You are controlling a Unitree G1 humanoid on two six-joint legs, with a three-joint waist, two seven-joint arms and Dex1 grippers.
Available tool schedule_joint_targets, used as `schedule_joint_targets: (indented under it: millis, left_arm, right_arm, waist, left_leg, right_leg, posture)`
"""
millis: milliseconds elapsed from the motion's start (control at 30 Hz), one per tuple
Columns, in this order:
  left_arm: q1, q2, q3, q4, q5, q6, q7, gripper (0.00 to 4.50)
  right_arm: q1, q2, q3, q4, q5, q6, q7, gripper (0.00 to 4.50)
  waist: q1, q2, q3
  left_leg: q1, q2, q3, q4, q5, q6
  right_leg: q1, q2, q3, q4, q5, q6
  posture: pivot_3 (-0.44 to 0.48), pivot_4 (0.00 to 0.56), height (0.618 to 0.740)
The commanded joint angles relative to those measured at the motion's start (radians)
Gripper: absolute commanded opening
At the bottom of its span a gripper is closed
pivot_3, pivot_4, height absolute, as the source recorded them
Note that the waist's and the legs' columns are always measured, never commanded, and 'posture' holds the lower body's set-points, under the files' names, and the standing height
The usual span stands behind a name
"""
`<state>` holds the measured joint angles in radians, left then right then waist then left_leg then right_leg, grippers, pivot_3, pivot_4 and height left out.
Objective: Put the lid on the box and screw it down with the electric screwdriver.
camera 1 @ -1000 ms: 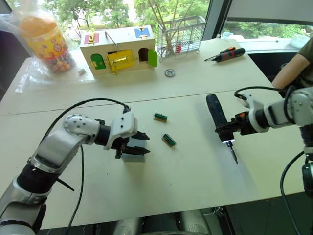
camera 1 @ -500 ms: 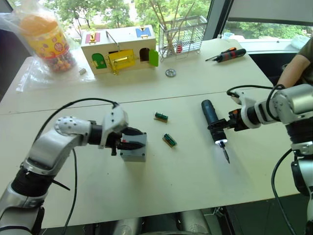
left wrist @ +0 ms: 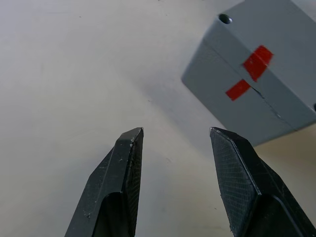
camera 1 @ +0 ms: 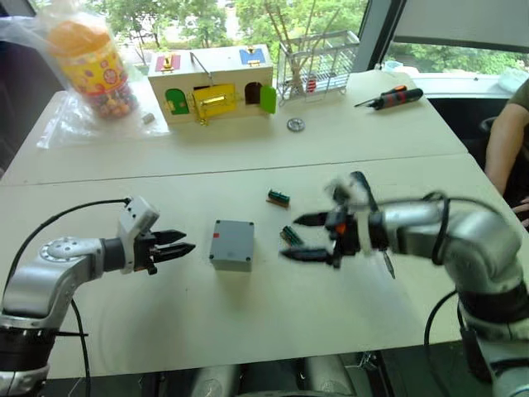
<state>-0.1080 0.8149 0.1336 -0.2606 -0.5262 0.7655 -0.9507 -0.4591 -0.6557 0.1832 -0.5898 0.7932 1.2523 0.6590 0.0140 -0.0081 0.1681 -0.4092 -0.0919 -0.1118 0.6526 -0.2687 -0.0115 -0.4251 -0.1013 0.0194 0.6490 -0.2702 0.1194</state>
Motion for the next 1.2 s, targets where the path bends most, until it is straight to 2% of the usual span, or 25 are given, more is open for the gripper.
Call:
schedule_joint_targets:
  millis: [33,167,233,333,733,867,967,1067,1200]
  left_arm:
    - [0.003,0.011,-0.012,-0.033,0.013,-0.019,0.008,2.15]
    - [-0.033,-0.028,-0.065,-0.038,0.031,-0.024,0.042,2.15]
    - [-0.045,-0.035,-0.081,-0.033,0.04,-0.035,0.042,2.15]
    - [-0.057,-0.039,-0.103,-0.014,0.055,-0.055,0.032,2.15]
    - [-0.23,-0.156,-0.206,0.18,0.171,-0.186,0.029,2.15]
    - [-0.248,-0.15,-0.202,0.236,0.214,-0.243,0.028,2.15]
    - [-0.219,-0.076,-0.158,0.241,0.224,-0.26,-0.003,2.15]
    - [-0.184,-0.026,-0.139,0.223,0.218,-0.257,-0.026,2.15]
    - [-0.007,0.084,-0.06,0.045,0.129,-0.15,-0.096,2.15]
  right_arm:
    - [0.0,0.038,0.008,-0.028,-0.014,-0.035,-0.035,4.45]
    - [-0.027,0.222,0.027,0.087,-0.012,0.021,-0.144,4.45]
    - [-0.03,0.241,0.043,0.092,-0.023,0.029,-0.152,4.45]
    - [-0.03,0.264,0.061,0.097,-0.023,0.033,-0.157,4.45]
    - [-0.039,0.393,0.064,0.088,0.009,0.108,-0.197,4.45]
    - [-0.046,0.347,0.046,0.058,0.003,0.114,-0.185,4.45]
    - [-0.062,0.157,0.086,-0.013,-0.085,-0.049,-0.062,4.45]
    - [-0.072,0.088,0.136,-0.003,-0.153,-0.171,-0.008,4.45]
    - [-0.101,0.056,0.24,0.096,-0.287,-0.337,0.072,4.45]
  waist:
    - [-0.003,0.0,0.0]
    - [-0.008,-0.001,-0.001]
    - [-0.008,-0.001,-0.001]
    - [-0.009,-0.001,-0.001]
    - [-0.009,-0.001,-0.001]
    - [-0.016,-0.001,-0.001]
    - [-0.025,-0.001,-0.001]
    - [-0.033,-0.001,-0.001]
    - [-0.05,-0.001,-0.001]
  left_leg:
    - [0.0,0.0,0.0,0.0,0.0,0.0]
    - [0.001,0.002,0.0,-0.002,0.001,-0.001]
    - [0.001,0.002,0.0,-0.004,0.004,-0.008]
    - [0.001,0.002,0.0,-0.003,0.005,-0.008]
    - [0.001,0.002,0.0,-0.002,0.005,-0.008]
    - [0.001,0.002,0.0,-0.002,0.005,-0.008]
    - [0.0,0.001,0.0,-0.002,0.005,-0.008]
    - [0.0,0.001,0.001,-0.002,0.004,-0.007]
    - [0.001,0.004,0.002,-0.005,0.004,-0.007]
  right_leg:
    - [-0.001,0.0,0.0,0.001,0.0,0.0]
    - [-0.001,0.003,0.001,0.0,0.0,0.0]
    - [-0.002,0.003,0.001,0.001,0.0,0.0]
    - [-0.002,0.002,0.001,0.0,0.0,0.0]
    - [-0.002,0.003,-0.001,0.002,0.0,0.0]
    - [-0.002,0.003,-0.001,0.002,0.0,0.0]
    - [-0.003,0.004,-0.001,0.002,0.0,0.0]
    - [-0.003,0.004,-0.001,0.001,0.0,0.0]
    - [-0.004,0.004,0.0,0.002,0.0,0.0]
  posture:
    - [0.0,0.15,0.74]
    - [0.0,0.15,0.74]
    - [0.0,0.15,0.74]
    - [0.0,0.15,0.74]
    - [0.0,0.15,0.74]
    - [0.0,0.15,0.74]
    - [0.0,0.15,0.74]
    - [0.0,0.15,0.74]
    - [0.0,0.15,0.74]
